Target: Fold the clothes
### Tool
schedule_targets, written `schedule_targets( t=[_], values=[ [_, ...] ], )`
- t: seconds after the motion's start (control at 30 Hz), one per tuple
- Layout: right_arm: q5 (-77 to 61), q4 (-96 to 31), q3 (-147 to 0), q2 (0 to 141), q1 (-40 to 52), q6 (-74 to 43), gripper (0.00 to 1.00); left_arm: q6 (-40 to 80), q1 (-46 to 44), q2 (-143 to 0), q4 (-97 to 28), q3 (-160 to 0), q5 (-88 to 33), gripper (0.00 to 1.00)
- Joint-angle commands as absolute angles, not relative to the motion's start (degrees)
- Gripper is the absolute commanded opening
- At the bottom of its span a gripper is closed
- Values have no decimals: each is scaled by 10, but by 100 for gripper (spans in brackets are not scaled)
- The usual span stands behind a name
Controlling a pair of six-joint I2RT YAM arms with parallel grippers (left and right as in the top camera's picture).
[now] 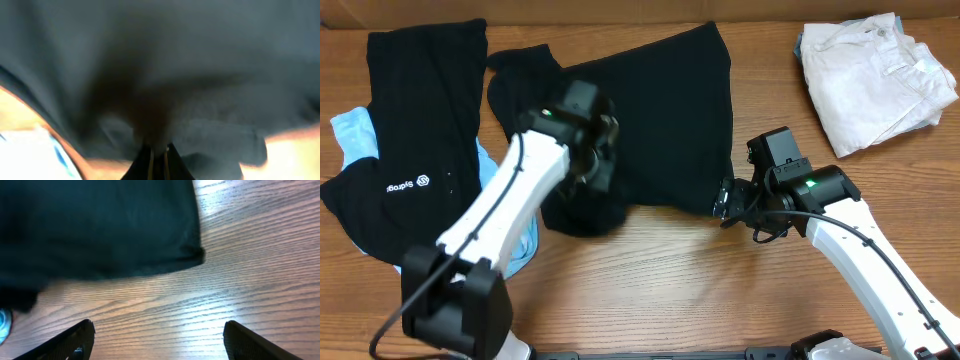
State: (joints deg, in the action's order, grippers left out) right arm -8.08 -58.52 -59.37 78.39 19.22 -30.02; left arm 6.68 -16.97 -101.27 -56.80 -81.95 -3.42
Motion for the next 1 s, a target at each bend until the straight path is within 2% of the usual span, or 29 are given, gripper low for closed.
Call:
schedule_targets(
  t=[0.0,0.03,0.07,0.1,0.27,0.43,0.5,0.7,0.97],
  values=[
    [-76,-579,-592,786,196,-303,86,43,-89,-1054,-479,-818,23,30],
    [-76,-576,-592,786,196,-303,86,43,-72,-1063,-456,-819,19,70],
    [-75,-574,-592,786,195,-303,86,43,-56,-1070,-442,-822,6,96],
    [-76,-570,-592,786,195,-303,87,44,-42,-1075,-439,-828,-16,100],
    [-75,-553,-592,786,195,-303,87,48,-4,-1072,-527,-895,-169,100],
    [-75,-530,-592,786,195,-302,87,-5,-42,-1072,-604,-933,-251,100],
    [-75,-527,-592,786,195,-300,88,-27,-72,-1074,-610,-927,-238,100],
    [-55,-534,-592,786,195,-298,87,-2,-174,-1130,-609,-906,-83,100],
    [-45,-532,-592,786,179,-298,87,91,-213,-1200,-611,-906,57,100]
  ],
)
